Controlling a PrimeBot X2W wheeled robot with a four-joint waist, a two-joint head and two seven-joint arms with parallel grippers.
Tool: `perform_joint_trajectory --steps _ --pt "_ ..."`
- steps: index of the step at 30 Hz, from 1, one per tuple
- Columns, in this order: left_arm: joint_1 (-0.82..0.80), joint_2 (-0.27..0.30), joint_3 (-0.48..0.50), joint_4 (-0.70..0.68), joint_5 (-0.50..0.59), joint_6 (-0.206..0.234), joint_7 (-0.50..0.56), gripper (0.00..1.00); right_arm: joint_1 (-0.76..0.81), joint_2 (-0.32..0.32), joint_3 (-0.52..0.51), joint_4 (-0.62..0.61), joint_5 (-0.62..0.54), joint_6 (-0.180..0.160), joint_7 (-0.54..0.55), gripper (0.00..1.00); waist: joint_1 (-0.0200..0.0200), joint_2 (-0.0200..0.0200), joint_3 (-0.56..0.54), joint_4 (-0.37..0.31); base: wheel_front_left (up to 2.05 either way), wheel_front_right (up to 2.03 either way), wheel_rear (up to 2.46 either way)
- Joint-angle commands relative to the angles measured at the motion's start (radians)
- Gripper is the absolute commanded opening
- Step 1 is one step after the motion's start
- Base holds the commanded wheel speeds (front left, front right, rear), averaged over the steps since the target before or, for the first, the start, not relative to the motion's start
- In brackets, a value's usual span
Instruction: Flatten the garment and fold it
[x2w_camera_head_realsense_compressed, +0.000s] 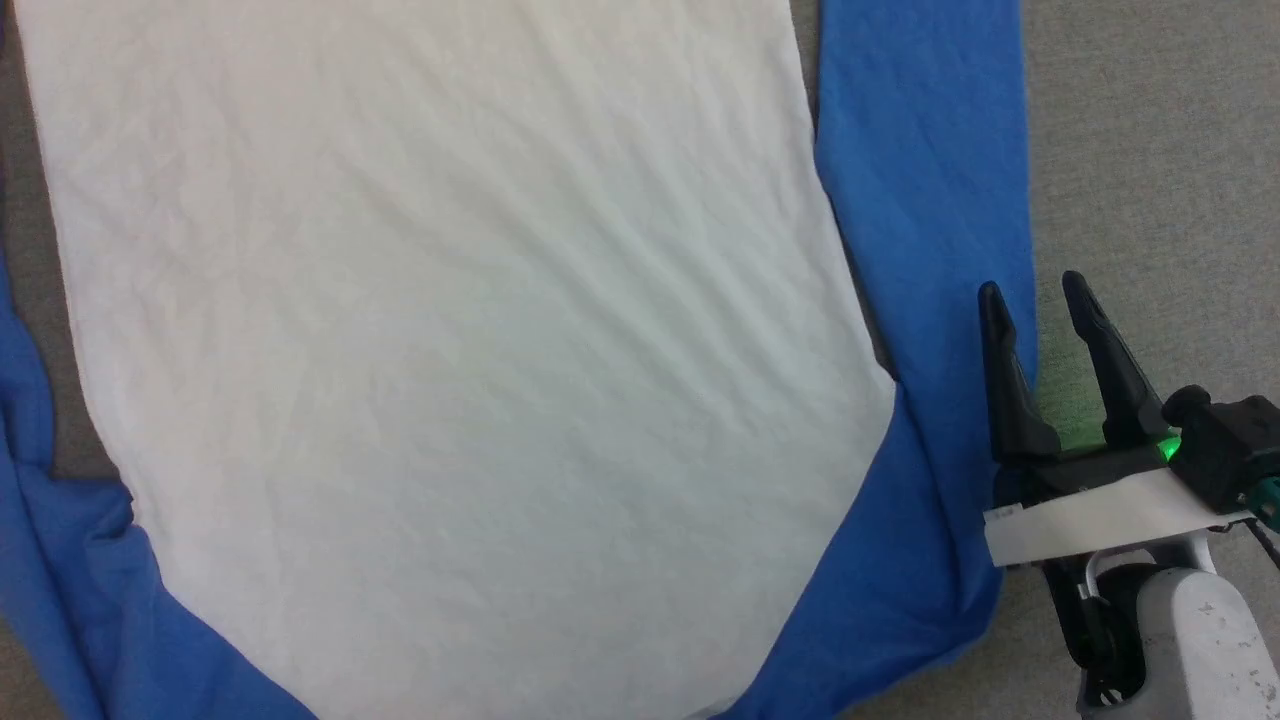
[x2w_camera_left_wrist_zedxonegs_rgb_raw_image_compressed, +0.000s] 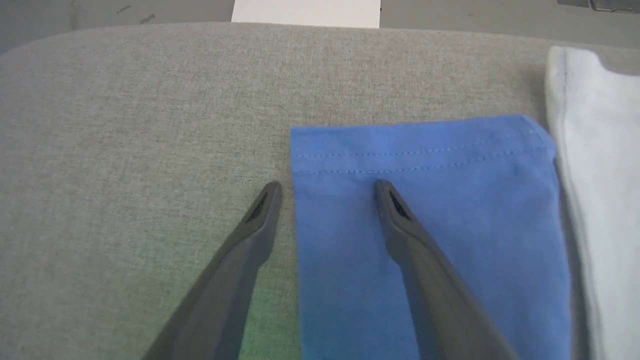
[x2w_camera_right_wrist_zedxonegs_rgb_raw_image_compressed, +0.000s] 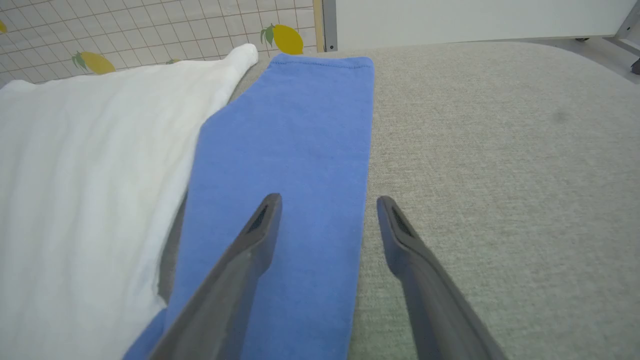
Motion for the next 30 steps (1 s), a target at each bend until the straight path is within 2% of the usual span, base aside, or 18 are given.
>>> perform_joint_trajectory --steps 1,2,3,8,16,23,30 --pt "0.053 0.012 -0.011 0.004 -0.012 0.018 0.022 0.5 -0.021 0.001 0.001 0.003 0.007 -0.002 -0.008 1.0 -0.0001 -0.0001 0.0 -0.002 0.0 0.0 0.0" --pt "0.057 0.015 -0.009 -0.007 -0.012 0.022 0.02 0.15 -0.022 0.001 0.001 0.004 0.007 -0.002 -0.008 1.0 -0.0001 -0.0001 -0.001 -0.001 0.0 0.0 0.0" --pt "0.061 0.016 -0.006 -0.021 -0.015 0.022 0.015 0.0 -0.022 0.001 0.0 0.005 0.007 -0.002 -0.008 1.0 -0.0001 -0.0001 -0.003 0.001 0.0 0.0 0.0" --pt "0.077 0.002 0.007 -0.055 -0.013 0.006 -0.052 0.0 -0.023 0.001 0.001 0.004 0.001 -0.002 -0.004 1.0 -0.0001 -0.0001 -0.016 0.016 0.0 0.0 0.0" --pt "0.107 -0.013 0.051 -0.048 0.023 -0.043 -0.27 0.0 -0.009 0.001 -0.02 0.002 -0.025 -0.002 0.009 1.0 -0.0001 -0.0001 -0.12 0.076 0.0 0.0 0.0" --pt "0.253 0.019 0.114 -0.063 -0.025 -0.06 -0.393 0.0 0.047 0.001 -0.048 -0.018 -0.038 -0.002 0.043 1.0 -0.0001 -0.0001 -0.264 0.141 0.0 0.0 0.0" --pt "0.451 0.061 0.189 -0.116 -0.085 -0.049 -0.502 0.0 0.109 0.001 -0.077 -0.054 -0.051 -0.002 0.083 1.0 -0.0001 -0.0001 -0.368 0.201 0.0 0.0 0.0"
